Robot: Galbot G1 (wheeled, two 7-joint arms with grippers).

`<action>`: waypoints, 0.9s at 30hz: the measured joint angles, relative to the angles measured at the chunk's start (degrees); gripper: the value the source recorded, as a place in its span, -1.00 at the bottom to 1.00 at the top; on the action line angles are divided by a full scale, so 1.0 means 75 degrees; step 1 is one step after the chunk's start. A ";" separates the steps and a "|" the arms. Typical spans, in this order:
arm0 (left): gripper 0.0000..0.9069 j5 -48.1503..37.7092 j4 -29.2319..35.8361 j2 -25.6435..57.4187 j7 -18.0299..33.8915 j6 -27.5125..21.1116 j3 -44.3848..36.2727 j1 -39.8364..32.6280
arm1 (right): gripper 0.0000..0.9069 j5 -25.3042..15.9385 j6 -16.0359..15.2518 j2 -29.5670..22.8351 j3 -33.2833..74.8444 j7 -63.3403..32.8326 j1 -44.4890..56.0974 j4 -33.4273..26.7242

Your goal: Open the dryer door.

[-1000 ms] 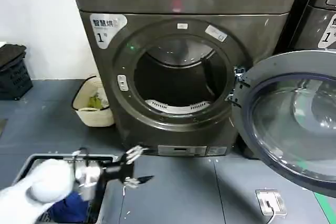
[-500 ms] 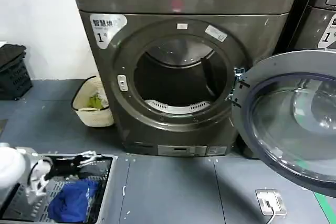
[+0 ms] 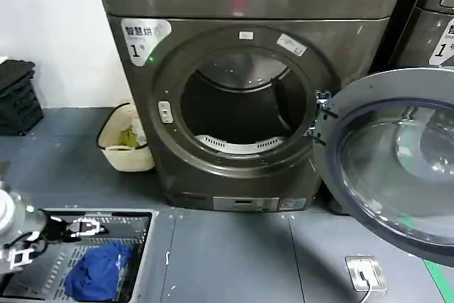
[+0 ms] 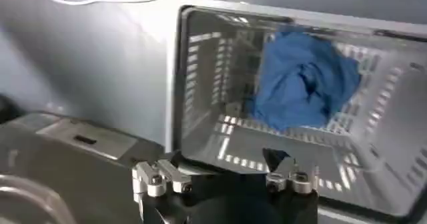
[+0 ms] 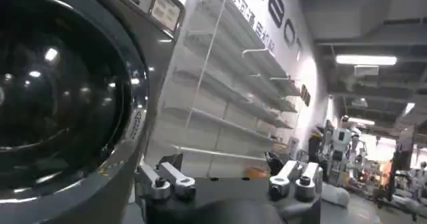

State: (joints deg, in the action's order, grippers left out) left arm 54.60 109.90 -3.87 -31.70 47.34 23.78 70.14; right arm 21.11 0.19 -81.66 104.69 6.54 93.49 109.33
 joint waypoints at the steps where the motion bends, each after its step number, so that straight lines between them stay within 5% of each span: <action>1: 1.00 0.0145 0.0000 0.0007 0.0053 -0.0001 -0.0023 0.0002 | 1.00 0.0000 0.0008 -0.0001 0.0001 -0.0001 -0.0001 0.0000; 27: 1.00 0.0387 -0.0077 0.0075 0.0079 -0.0017 -0.0219 0.0025 | 1.00 0.0047 0.0064 -0.0122 0.0015 -0.0337 0.0043 -0.0008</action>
State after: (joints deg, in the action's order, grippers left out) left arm 57.50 109.32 -3.31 -31.11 47.22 22.13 70.33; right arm 21.47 0.67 -82.58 104.80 4.01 93.81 109.27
